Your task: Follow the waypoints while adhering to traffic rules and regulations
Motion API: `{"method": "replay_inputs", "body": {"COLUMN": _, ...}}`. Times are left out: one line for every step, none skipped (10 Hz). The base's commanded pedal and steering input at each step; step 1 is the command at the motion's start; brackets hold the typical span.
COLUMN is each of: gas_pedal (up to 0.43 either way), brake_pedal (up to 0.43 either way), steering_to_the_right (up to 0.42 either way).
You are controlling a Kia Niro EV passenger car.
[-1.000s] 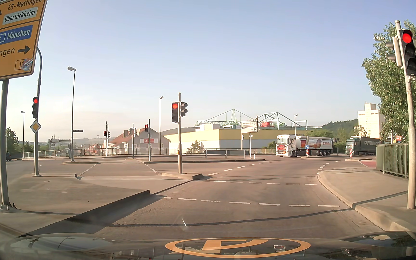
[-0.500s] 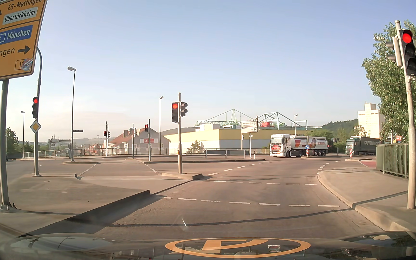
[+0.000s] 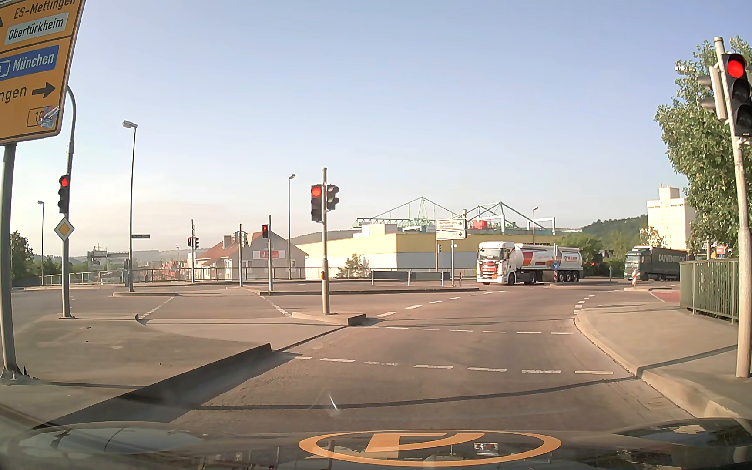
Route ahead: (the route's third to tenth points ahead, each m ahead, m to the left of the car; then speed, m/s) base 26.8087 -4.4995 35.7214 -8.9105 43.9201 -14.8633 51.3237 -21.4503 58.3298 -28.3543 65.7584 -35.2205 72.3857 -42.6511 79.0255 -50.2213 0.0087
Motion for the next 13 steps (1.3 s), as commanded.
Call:
{"method": "replay_inputs", "body": {"gas_pedal": 0.0, "brake_pedal": 0.268, "steering_to_the_right": 0.085}}
{"method": "replay_inputs", "body": {"gas_pedal": 0.0, "brake_pedal": 0.268, "steering_to_the_right": 0.085}}
{"method": "replay_inputs", "body": {"gas_pedal": 0.0, "brake_pedal": 0.268, "steering_to_the_right": 0.085}}
{"method": "replay_inputs", "body": {"gas_pedal": 0.0, "brake_pedal": 0.268, "steering_to_the_right": 0.085}}
{"method": "replay_inputs", "body": {"gas_pedal": 0.0, "brake_pedal": 0.268, "steering_to_the_right": 0.084}}
{"method": "replay_inputs", "body": {"gas_pedal": 0.0, "brake_pedal": 0.268, "steering_to_the_right": 0.085}}
{"method": "replay_inputs", "body": {"gas_pedal": 0.0, "brake_pedal": 0.268, "steering_to_the_right": 0.085}}
{"method": "replay_inputs", "body": {"gas_pedal": 0.0, "brake_pedal": 0.274, "steering_to_the_right": 0.085}}
{"method": "replay_inputs", "body": {"gas_pedal": 0.0, "brake_pedal": 0.268, "steering_to_the_right": 0.085}}
{"method": "replay_inputs", "body": {"gas_pedal": 0.0, "brake_pedal": 0.268, "steering_to_the_right": 0.084}}
{"method": "replay_inputs", "body": {"gas_pedal": 0.0, "brake_pedal": 0.268, "steering_to_the_right": 0.085}}
{"method": "replay_inputs", "body": {"gas_pedal": 0.0, "brake_pedal": 0.268, "steering_to_the_right": 0.085}}
{"method": "replay_inputs", "body": {"gas_pedal": 0.0, "brake_pedal": 0.268, "steering_to_the_right": 0.084}}
